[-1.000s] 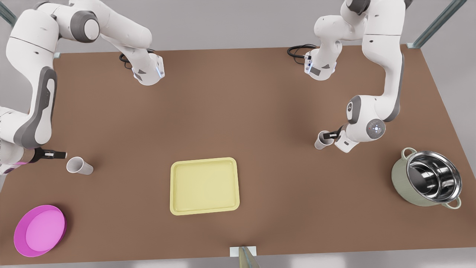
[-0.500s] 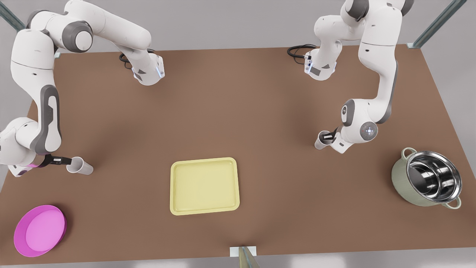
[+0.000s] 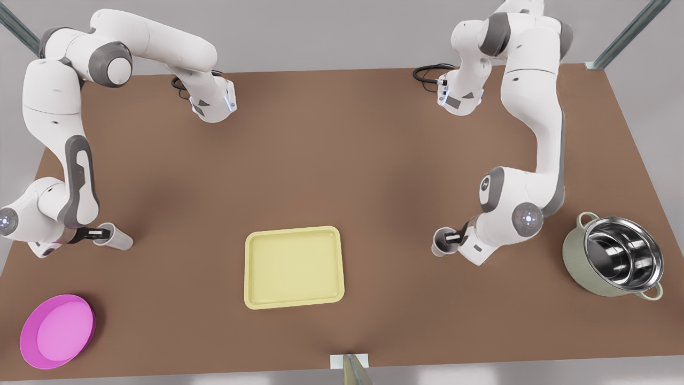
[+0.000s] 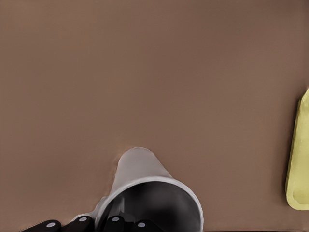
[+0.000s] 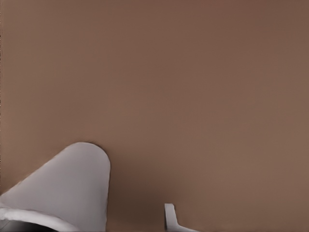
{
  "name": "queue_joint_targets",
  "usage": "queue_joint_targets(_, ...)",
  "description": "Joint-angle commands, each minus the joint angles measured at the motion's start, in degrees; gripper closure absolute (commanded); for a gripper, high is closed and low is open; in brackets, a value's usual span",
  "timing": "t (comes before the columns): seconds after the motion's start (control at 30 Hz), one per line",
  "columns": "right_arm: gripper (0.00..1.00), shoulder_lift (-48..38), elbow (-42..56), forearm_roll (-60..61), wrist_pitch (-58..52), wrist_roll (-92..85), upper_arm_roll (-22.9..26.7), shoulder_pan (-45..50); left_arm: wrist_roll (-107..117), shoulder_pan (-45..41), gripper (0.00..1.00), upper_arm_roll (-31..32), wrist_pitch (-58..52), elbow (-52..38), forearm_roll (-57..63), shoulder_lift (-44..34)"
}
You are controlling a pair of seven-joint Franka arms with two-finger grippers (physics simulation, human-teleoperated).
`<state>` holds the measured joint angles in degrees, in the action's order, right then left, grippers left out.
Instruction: Use both arms to respectively pick up the white IKEA cups from the middle-left and middle-right positions, then place the white IKEA cups onto the middle-middle tray, ensuring that the cups remain upright and do not tip over
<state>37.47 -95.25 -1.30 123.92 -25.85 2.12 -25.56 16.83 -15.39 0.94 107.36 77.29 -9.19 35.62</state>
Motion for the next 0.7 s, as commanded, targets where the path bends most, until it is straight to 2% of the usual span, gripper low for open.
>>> queue_joint_targets(0.0,0.46,-0.11,-0.02,-0.11,-0.61,-3.16,-0.1,0.25,27.72,-3.68,0.76,0.03,-6.63,-10.04,-0.22,7.0)
queue_joint_targets(0.03,0.52,-0.11,-0.02,-0.11,-0.61,-3.16,-0.27,0.34,30.28,-3.77,0.76,0.9,-5.14,-16.9,-0.3,11.66)
queue_joint_targets(0.13,0.63,-0.64,0.07,-0.11,-1.84,-3.16,-0.45,1.22,38.43,-8.77,0.76,2.49,2.49,-21.03,-0.3,15.97)
queue_joint_targets(0.2,0.77,-1.96,0.77,-0.02,-4.3,-2.89,-0.62,2.62,41.96,-10.89,0.76,2.57,6.2,-21.12,-0.39,17.29)
queue_joint_targets(0.3,0.79,-3.98,1.74,-0.02,-5.44,-2.72,-7.21,2.98,47.49,-13.43,0.76,4.16,9.62,-21.47,-0.48,19.14)
queue_joint_targets(0.43,0.79,-3.72,2.88,2.0,-6.76,-0.09,-19.26,4.28,52.6,-16.07,0.76,5.3,11.99,-23.15,-0.39,19.4)
queue_joint_targets(0.53,0.79,-2.75,6.04,6.74,-6.24,10.64,-19.26,12.73,53.83,-18.62,0.76,5.21,16.75,-23.15,-0.39,20.89)
queue_joint_targets(0.67,0.79,-0.2,10.35,9.3,-5.8,20.75,-19.26,18.88,53.48,-20.64,0.76,4.86,18.33,-23.23,-0.31,22.83)
